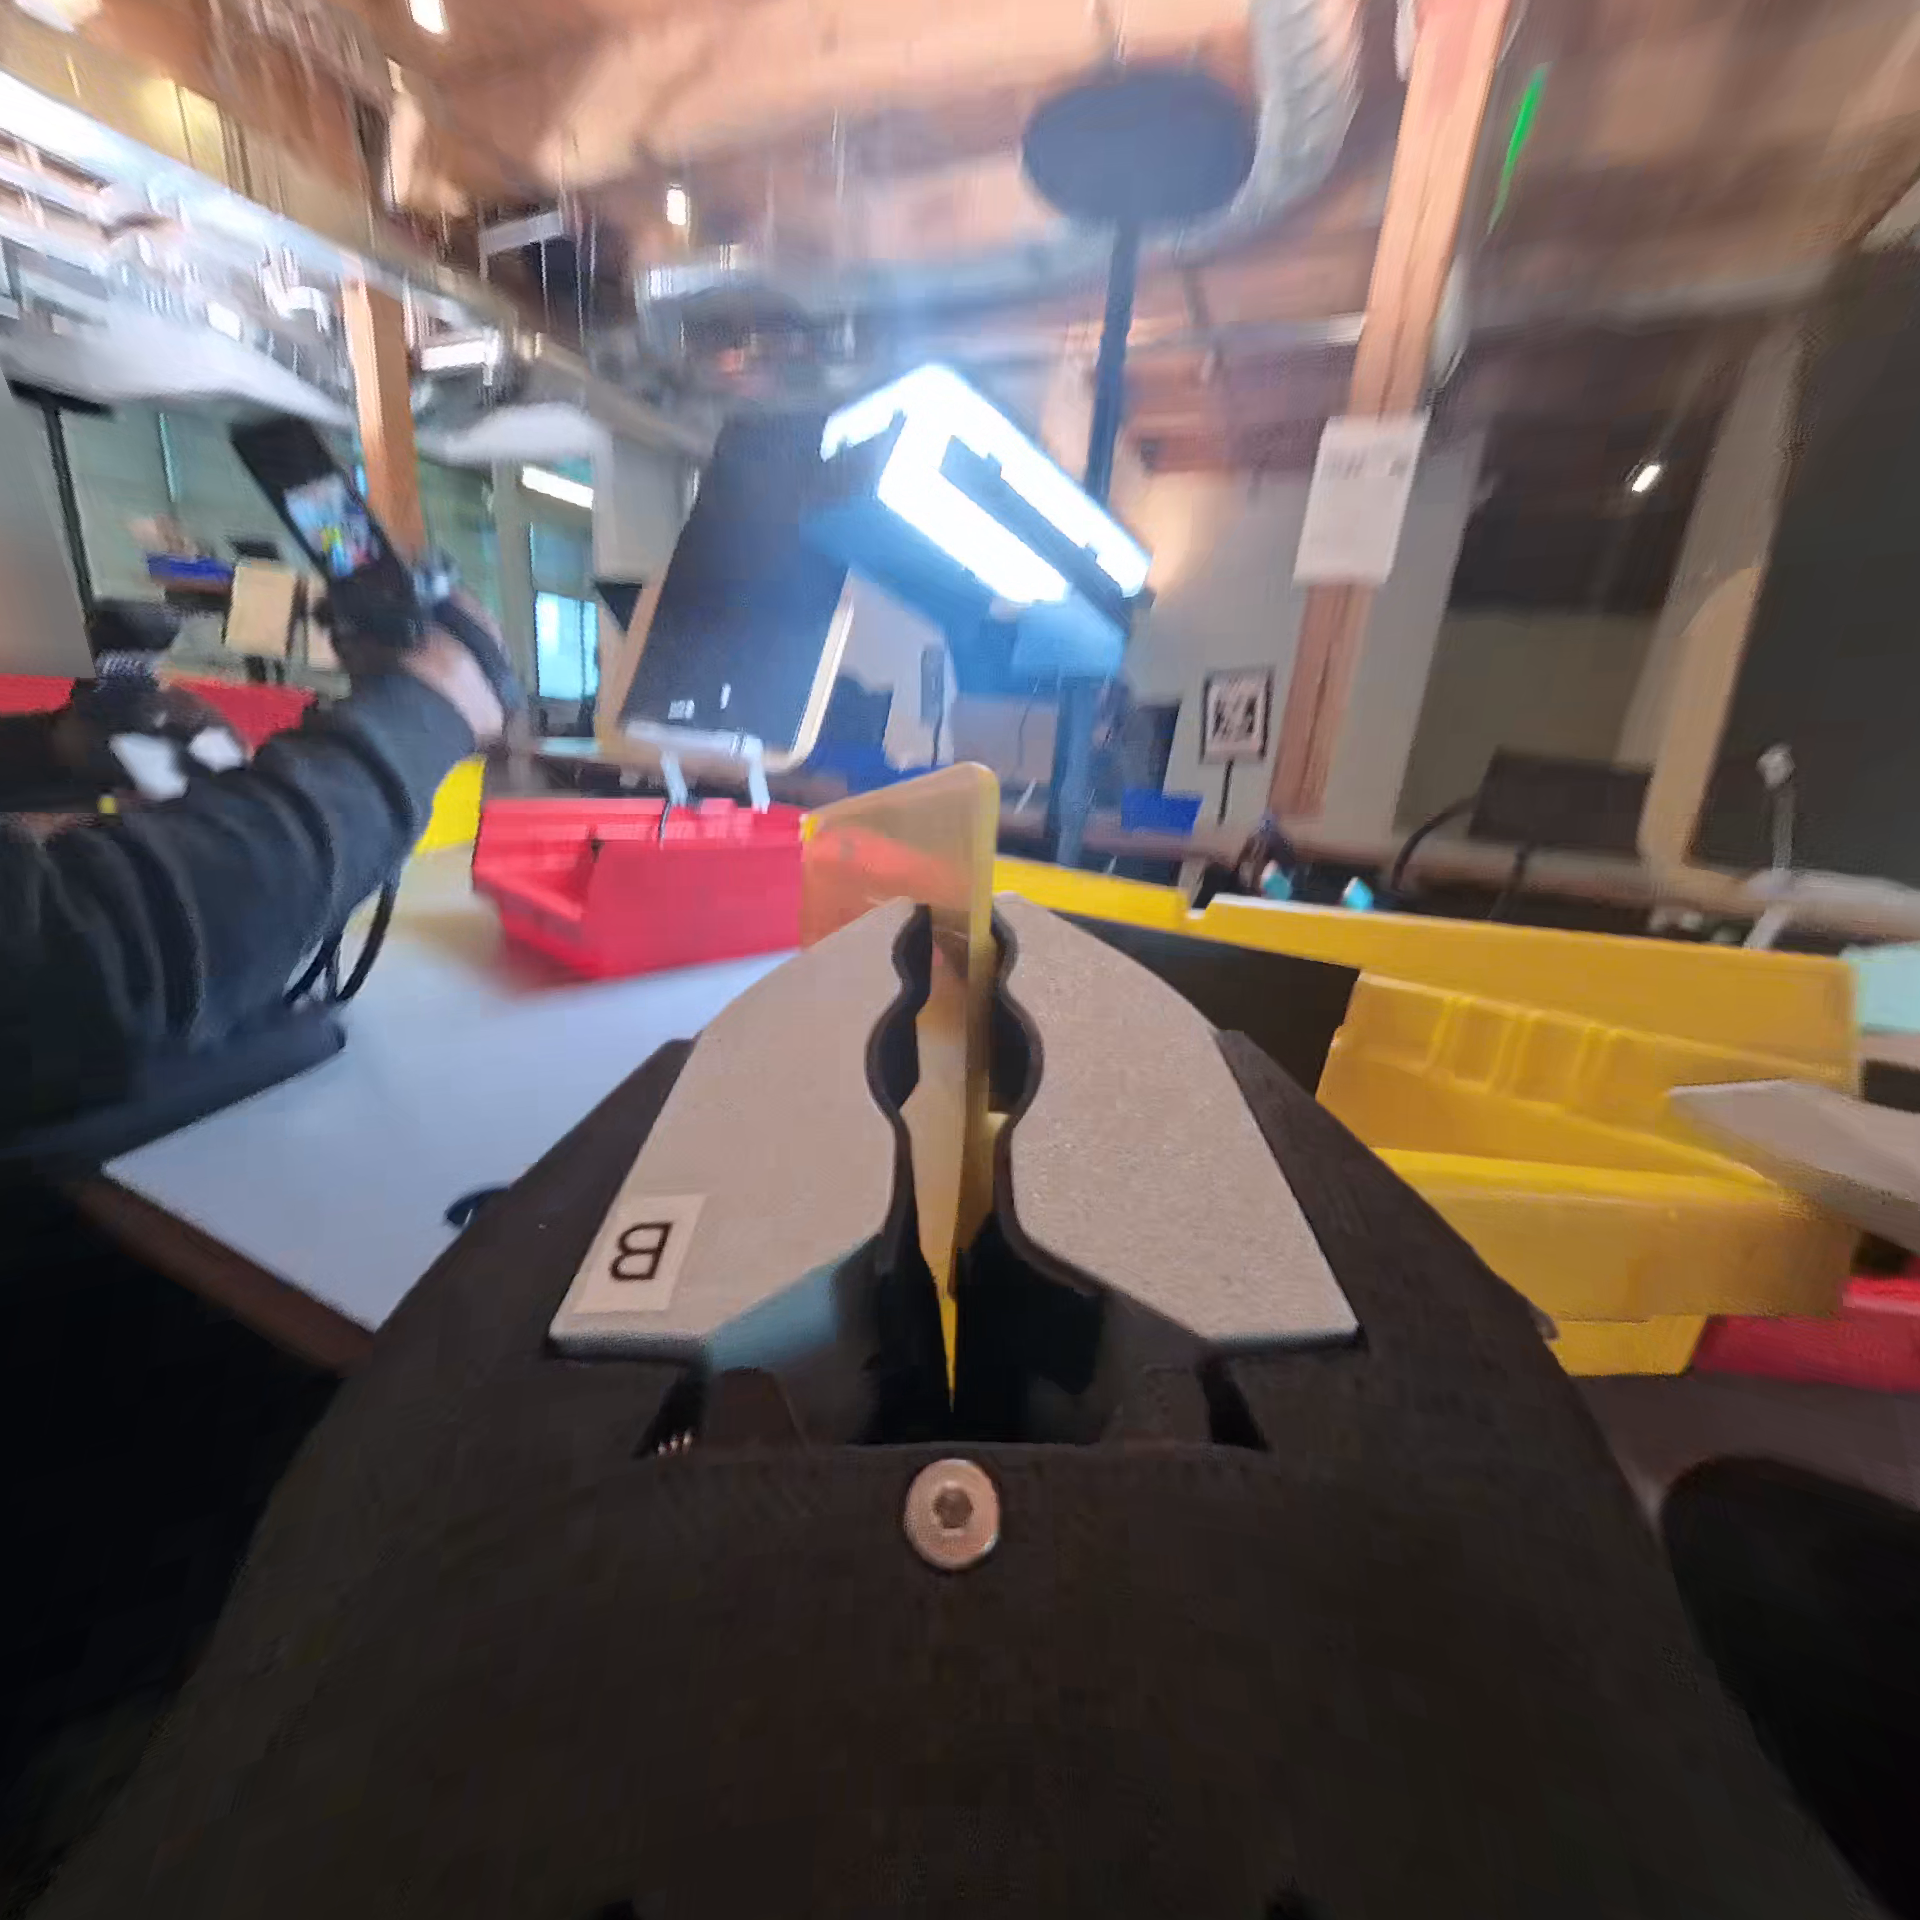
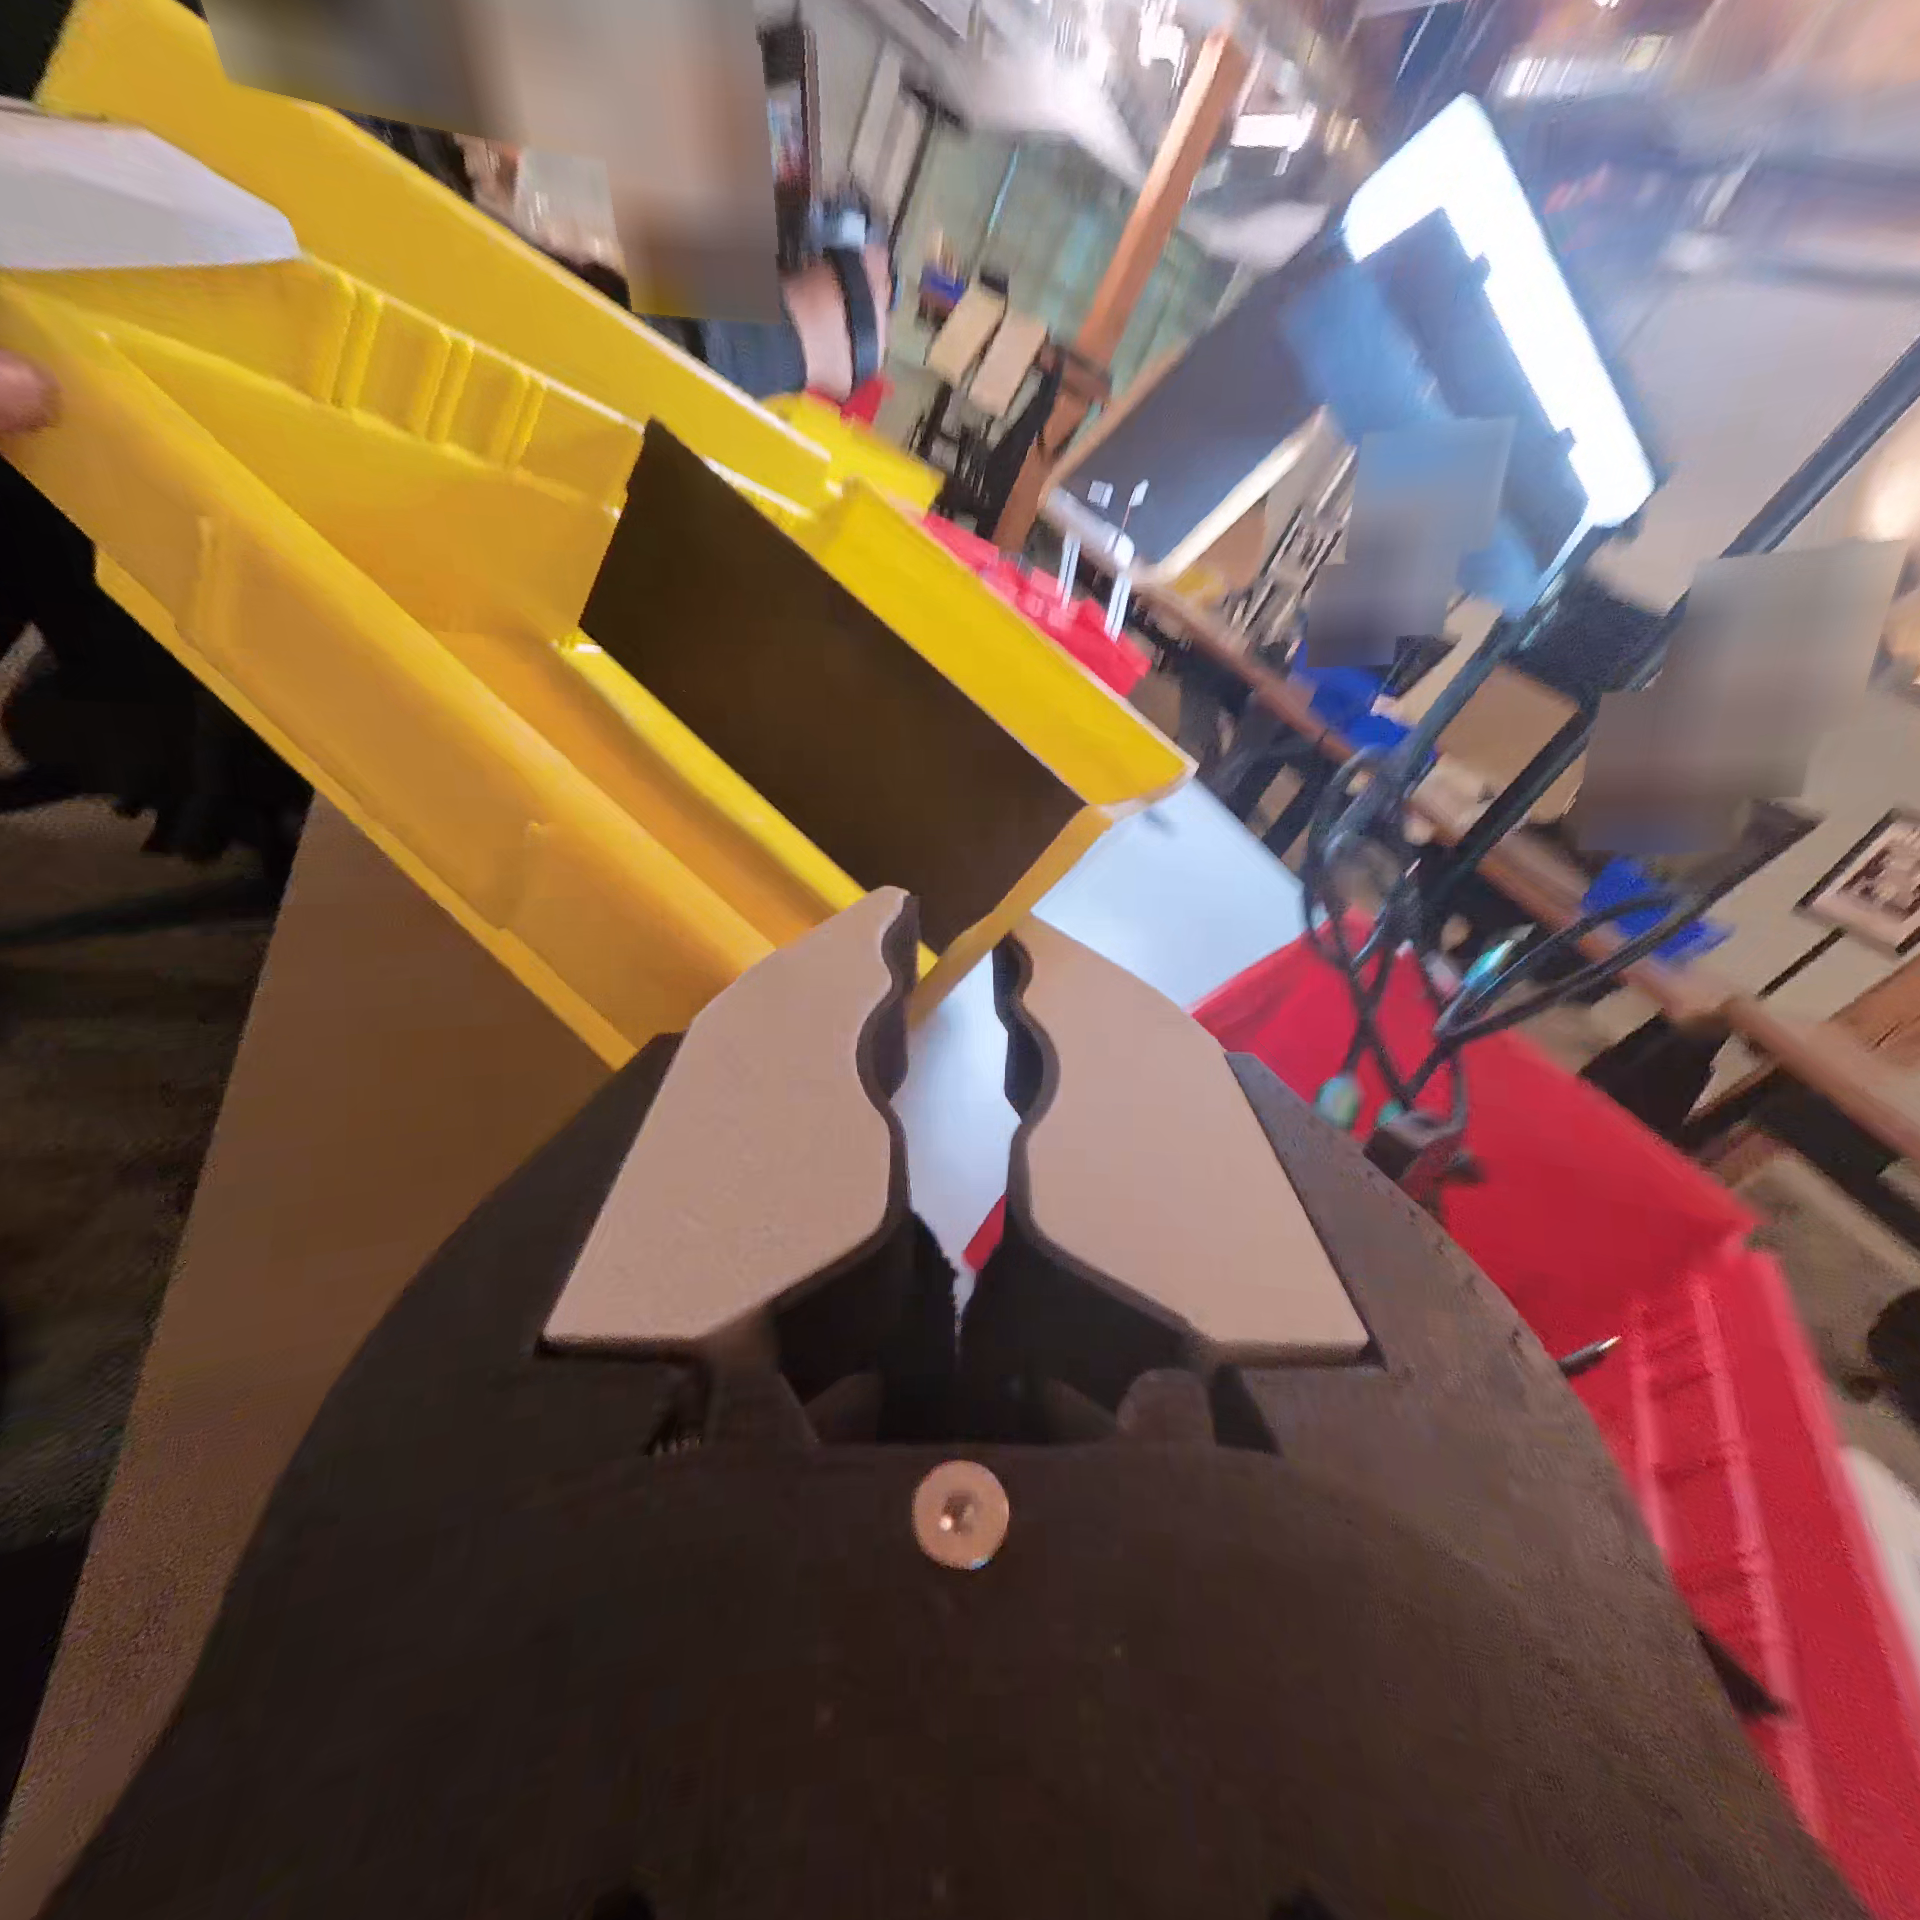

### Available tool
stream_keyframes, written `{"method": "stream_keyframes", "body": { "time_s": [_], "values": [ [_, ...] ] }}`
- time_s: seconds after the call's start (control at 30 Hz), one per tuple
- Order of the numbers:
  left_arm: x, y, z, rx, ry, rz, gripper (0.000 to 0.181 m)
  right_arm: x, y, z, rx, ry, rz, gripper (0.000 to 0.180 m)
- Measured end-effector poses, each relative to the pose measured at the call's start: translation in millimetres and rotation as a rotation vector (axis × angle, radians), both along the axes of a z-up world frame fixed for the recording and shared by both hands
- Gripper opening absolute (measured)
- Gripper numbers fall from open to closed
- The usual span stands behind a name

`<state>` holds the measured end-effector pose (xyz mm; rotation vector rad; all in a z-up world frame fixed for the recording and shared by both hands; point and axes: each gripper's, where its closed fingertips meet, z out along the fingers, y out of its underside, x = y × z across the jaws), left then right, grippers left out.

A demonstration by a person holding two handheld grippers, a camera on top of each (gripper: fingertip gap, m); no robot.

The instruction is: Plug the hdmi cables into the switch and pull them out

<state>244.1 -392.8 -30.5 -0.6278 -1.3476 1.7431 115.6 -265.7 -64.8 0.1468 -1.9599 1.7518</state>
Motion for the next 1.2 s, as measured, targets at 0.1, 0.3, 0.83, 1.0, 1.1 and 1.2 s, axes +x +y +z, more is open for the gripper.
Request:
{"method": "stream_keyframes", "body": {
  "time_s": [0.1,0.3,0.83,1.0,1.1,1.2],
  "values": [
    [11.7,28.3,36.3,-0.105,0.122,0.015,0.007,7.6,25.9,43.7,-0.125,0.129,-0.014,0.012],
    [2.8,113.8,92.9,-0.314,0.285,-0.065,0.007,2.1,117.3,114.4,-0.296,0.352,-0.133,0.011],
    [-235.4,377.3,72.7,-0.314,0.097,-0.743,0.009,-129.3,428.4,77.5,-0.128,0.231,-0.774,0.011],
    [-270.6,420.6,28.2,-0.343,-0.032,-0.804,0.009,-146.5,473.2,32.7,-0.073,0.151,-0.854,0.012],
    [-281.9,433.1,-4.0,-0.341,-0.117,-0.831,0.009,-151.1,486.4,5.3,-0.031,0.110,-0.875,0.012],
    [-286.0,440.0,-29.6,-0.331,-0.231,-0.881,0.012,-151.3,493.4,-13.8,0.001,0.081,-0.883,0.013]
  ]
}}
